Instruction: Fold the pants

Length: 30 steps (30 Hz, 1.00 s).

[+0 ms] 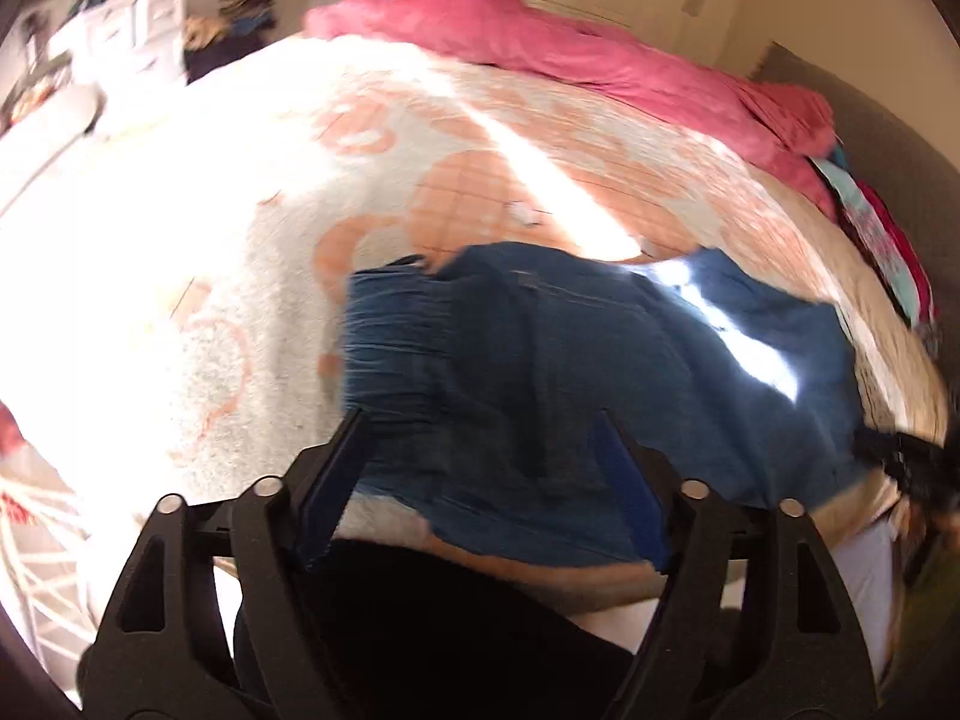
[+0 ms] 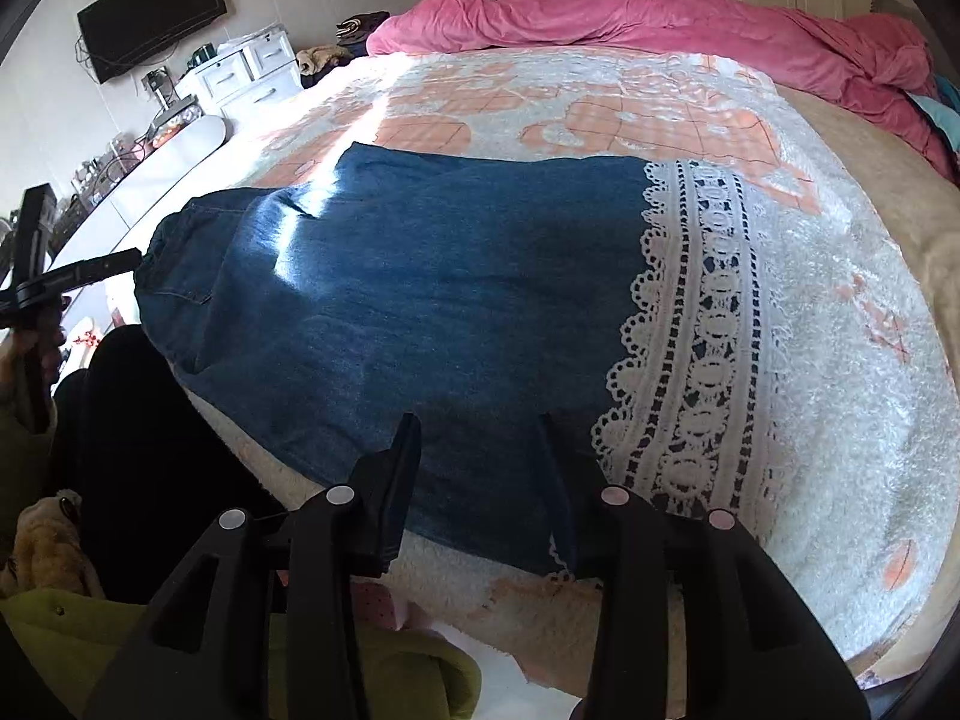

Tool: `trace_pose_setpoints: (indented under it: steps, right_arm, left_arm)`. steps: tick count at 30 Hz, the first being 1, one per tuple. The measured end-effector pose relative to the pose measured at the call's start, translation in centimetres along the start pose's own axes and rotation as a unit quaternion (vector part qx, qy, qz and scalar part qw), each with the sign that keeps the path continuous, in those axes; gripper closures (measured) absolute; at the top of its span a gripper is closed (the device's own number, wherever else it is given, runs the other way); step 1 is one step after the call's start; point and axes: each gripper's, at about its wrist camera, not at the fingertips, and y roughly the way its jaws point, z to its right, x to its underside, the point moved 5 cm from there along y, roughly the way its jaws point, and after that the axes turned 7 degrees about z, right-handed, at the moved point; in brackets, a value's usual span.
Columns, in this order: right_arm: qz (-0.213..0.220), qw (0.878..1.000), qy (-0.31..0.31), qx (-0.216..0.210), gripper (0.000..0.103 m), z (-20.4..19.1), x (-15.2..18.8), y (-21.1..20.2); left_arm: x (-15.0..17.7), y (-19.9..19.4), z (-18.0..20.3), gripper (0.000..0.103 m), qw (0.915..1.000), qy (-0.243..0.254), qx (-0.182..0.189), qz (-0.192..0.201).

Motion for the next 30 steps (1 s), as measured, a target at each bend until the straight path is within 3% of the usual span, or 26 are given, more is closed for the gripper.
trace_pose_setpoints:
  steps: [2,5,6,9,12,14,18,22,28,30]
  right_arm:
    - [0.0,1.0,0.002,0.003,0.065,0.3,0.0,-0.2]
    - [0.0,1.0,0.005,0.004,0.064,0.6,0.2,-0.5]
    - [-0.002,1.0,0.006,0.003,0.062,0.6,0.3,-0.4]
    - [-0.002,1.0,0.005,-0.002,0.053,0.2,0.5,-0.2]
    - [-0.006,1.0,-0.004,0.003,0.051,-0.1,0.5,-0.2]
    - [-0.009,1.0,-0.001,0.002,0.051,-0.1,0.5,-0.2]
    - [-0.009,1.0,0.0,0.004,0.05,-0.1,0.7,0.1]
    - [-0.006,1.0,-0.004,0.0,0.046,-0.3,0.9,0.1]
    - [0.016,1.0,0.011,-0.022,0.045,-0.3,-0.1,-1.1]
    - [0.036,0.999,0.006,-0.026,0.045,-0.6,-1.0,-1.7]
  left_arm:
    - [0.1,1.3,-1.2,0.021,0.9993,-0.027,-0.016,-0.018]
    - [0.5,2.8,-2.2,0.022,0.9978,-0.056,-0.013,-0.032]
    - [0.6,3.1,-2.4,0.038,0.9976,-0.061,-0.01,-0.032]
    - [0.6,3.8,-1.8,0.056,0.9979,-0.056,-0.018,-0.029]
    - [-0.3,2.6,-2.4,0.062,0.998,-0.062,-0.005,-0.006]
    - [-1.0,1.6,-3.3,0.064,0.9985,-0.045,-0.029,0.009]
    - [0.0,3.2,-4.1,0.059,0.9982,-0.042,-0.039,-0.017]
    - [0.1,3.0,-4.5,0.053,0.998,-0.053,-0.034,-0.006]
    - [-2.4,-2.2,-2.2,0.042,0.9965,0.005,-0.064,0.054]
    - [-3.9,-3.1,-0.6,0.037,0.9964,0.02,-0.045,0.07]
